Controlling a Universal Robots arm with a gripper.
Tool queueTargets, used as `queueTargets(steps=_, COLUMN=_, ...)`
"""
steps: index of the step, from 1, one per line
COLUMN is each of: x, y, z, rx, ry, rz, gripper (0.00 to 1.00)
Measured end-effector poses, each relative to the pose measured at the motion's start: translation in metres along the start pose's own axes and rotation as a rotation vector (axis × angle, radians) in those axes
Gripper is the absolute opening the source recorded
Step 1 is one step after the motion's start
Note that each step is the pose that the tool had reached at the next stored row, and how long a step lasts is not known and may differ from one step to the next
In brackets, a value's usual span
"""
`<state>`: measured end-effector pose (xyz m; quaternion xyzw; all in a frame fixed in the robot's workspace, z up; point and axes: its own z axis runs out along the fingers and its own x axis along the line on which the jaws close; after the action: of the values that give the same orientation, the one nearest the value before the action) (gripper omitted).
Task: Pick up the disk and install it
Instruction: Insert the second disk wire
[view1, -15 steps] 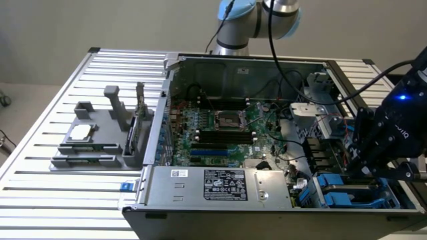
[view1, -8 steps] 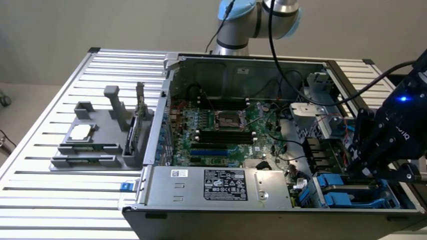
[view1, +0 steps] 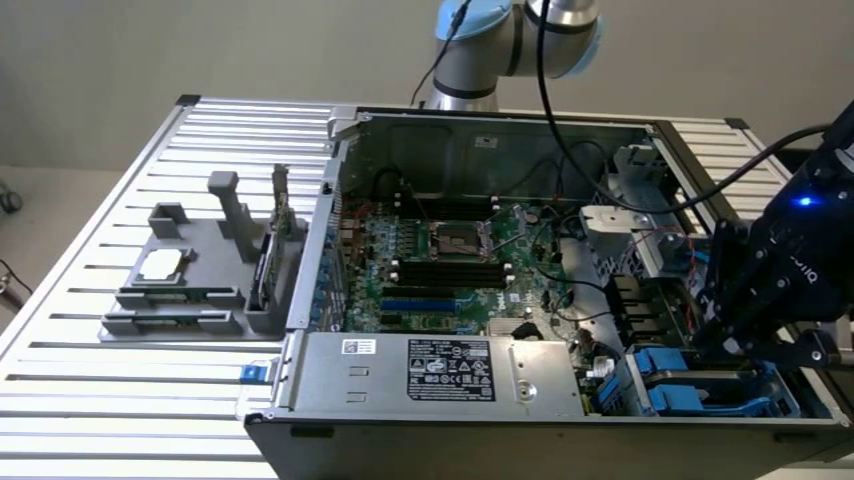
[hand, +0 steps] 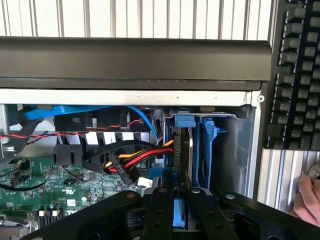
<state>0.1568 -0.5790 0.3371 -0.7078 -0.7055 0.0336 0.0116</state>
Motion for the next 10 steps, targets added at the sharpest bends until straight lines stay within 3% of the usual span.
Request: queueTargets(steps=10, x=-0.0016, y=0.0001, z=0.0014, rx=-0.0002, ry=-0.0004, rz=-0.007, gripper=0.16)
